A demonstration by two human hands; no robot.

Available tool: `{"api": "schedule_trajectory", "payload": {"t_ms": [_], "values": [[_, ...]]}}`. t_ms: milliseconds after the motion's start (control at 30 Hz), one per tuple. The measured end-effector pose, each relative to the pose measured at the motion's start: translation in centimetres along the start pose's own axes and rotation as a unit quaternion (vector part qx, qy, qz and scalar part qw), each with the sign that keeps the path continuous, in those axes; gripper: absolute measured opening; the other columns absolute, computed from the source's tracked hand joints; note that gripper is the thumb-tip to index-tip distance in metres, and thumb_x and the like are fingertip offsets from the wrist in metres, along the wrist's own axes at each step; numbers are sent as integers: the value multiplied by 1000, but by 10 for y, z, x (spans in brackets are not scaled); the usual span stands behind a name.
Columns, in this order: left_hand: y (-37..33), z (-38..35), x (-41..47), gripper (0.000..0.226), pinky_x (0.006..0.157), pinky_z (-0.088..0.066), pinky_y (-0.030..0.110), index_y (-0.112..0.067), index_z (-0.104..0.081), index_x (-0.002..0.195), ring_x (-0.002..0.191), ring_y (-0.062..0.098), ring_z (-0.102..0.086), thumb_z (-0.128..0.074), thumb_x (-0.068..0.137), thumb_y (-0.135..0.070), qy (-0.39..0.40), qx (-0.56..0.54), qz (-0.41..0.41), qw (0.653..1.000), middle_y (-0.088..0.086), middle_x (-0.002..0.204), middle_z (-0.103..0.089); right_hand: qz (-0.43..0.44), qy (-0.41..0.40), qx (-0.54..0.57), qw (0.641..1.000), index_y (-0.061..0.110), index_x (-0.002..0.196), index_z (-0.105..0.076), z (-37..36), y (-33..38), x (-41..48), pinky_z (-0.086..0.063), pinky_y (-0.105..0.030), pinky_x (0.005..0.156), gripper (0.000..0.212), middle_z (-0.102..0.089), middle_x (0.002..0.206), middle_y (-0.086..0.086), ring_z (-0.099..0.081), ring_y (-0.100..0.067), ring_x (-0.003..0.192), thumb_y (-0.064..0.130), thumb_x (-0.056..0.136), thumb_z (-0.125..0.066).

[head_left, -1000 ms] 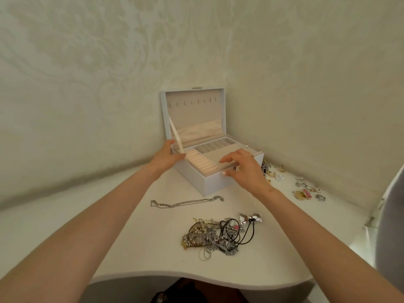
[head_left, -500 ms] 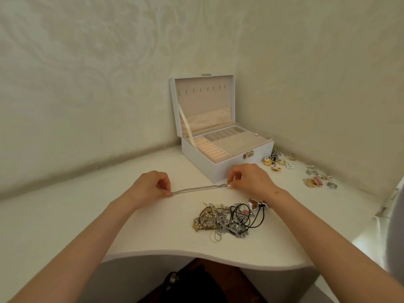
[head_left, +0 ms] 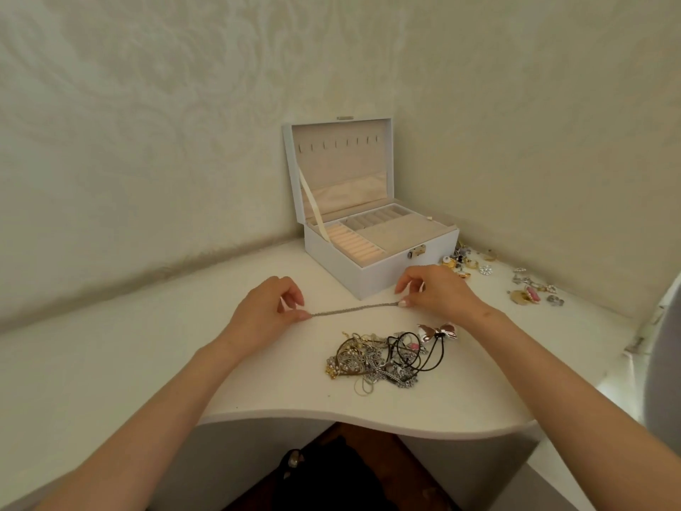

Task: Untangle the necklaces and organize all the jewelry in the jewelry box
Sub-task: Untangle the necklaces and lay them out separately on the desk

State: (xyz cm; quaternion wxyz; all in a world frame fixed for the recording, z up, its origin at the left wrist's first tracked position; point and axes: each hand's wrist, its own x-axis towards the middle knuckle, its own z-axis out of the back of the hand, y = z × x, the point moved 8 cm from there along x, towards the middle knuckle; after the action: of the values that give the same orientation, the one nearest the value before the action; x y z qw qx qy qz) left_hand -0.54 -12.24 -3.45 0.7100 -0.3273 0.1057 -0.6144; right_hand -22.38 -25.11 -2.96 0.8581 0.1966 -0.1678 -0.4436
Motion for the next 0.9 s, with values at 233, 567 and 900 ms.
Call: {"api": "schedule_trajectory", "payload": {"t_ms": [233,567,900], "values": [[-52,-39,-17,23,60,-34,17,-28,-60,77,65,-1,-47,-75,71,-44,168,20,-45,985,-13,77,-59,76,184,37,979,26,78,-70,-15,55,-37,-38,-16,62,19,-60,69,14,-53,3,66,39,68,-80],[-45,-36,-16,9,77,-47,27,-18,-60,82,80,9,-62,-68,83,-17,123,-118,-34,985,-2,83,-70,82,152,101,980,17,75,-67,-12,54,-39,-41,-12,58,11,-65,69,9,-53,5,57,17,75,-78],[-39,-32,-16,8,62,-49,22,-8,-55,90,66,7,-61,-54,91,0,81,-265,2,961,-3,71,-67,63,122,210,968,12,74,-60,-6,46,-35,-48,-26,68,14,-68,66,-3,-61,-8,61,7,79,-72]]}}
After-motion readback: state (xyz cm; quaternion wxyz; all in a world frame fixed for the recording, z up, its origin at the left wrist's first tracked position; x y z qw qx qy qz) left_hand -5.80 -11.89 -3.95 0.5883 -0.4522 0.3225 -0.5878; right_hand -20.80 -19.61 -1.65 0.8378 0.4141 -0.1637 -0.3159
